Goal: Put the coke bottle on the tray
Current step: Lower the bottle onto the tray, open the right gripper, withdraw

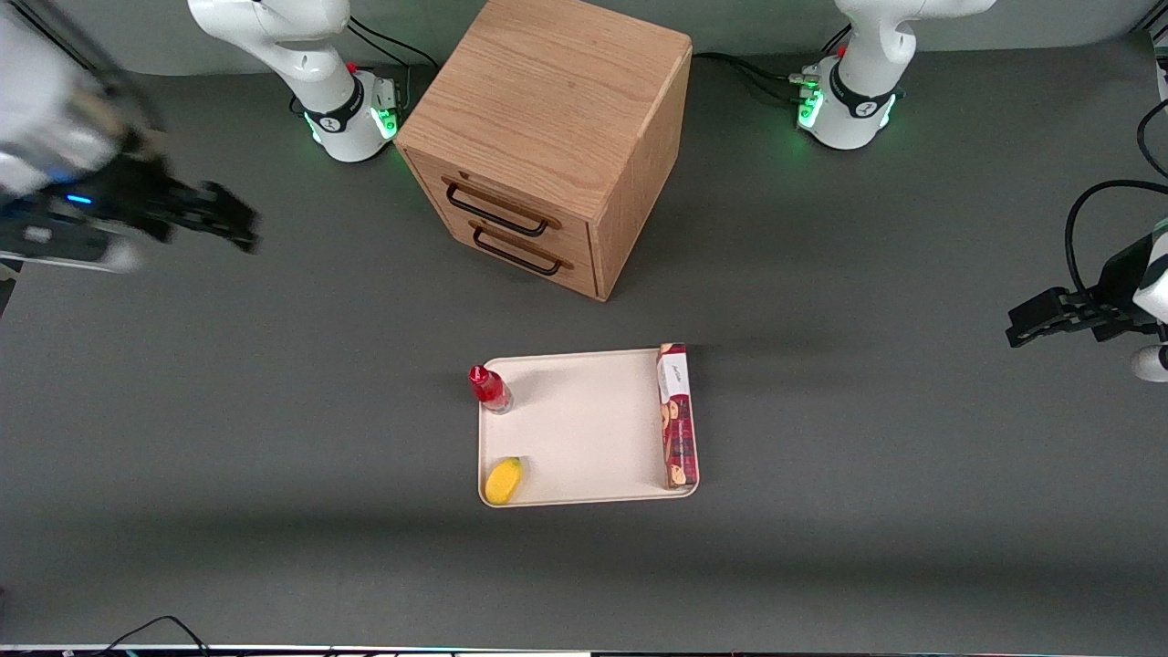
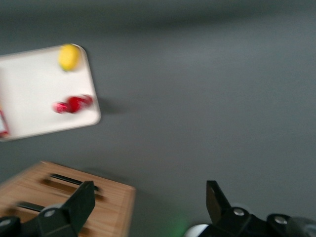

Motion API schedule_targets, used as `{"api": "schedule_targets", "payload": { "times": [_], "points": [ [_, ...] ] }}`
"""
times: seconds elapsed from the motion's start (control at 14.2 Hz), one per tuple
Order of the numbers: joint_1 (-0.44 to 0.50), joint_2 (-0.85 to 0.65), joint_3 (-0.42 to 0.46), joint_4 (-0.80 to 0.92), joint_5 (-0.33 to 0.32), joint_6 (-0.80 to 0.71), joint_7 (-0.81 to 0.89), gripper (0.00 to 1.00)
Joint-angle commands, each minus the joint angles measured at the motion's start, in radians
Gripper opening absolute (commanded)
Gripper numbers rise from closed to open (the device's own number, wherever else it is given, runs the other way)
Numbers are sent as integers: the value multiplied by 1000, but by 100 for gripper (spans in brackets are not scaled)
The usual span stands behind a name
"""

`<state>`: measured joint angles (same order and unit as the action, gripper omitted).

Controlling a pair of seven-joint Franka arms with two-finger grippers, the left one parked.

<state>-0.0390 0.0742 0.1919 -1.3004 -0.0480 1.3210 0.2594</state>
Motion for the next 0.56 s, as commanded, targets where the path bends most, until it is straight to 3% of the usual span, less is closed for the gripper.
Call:
{"api": "schedule_targets", "payload": {
  "times": [0.0,0.14,0.21,0.49],
  "points": [
    [5,-166,-147,-335,42,168,-162,100],
    [5,-285,-164,-578,43,375,-178,100],
    [7,-298,-164,-617,43,409,-180,100],
    [14,-208,-149,-490,43,368,-155,100]
  ]
}}
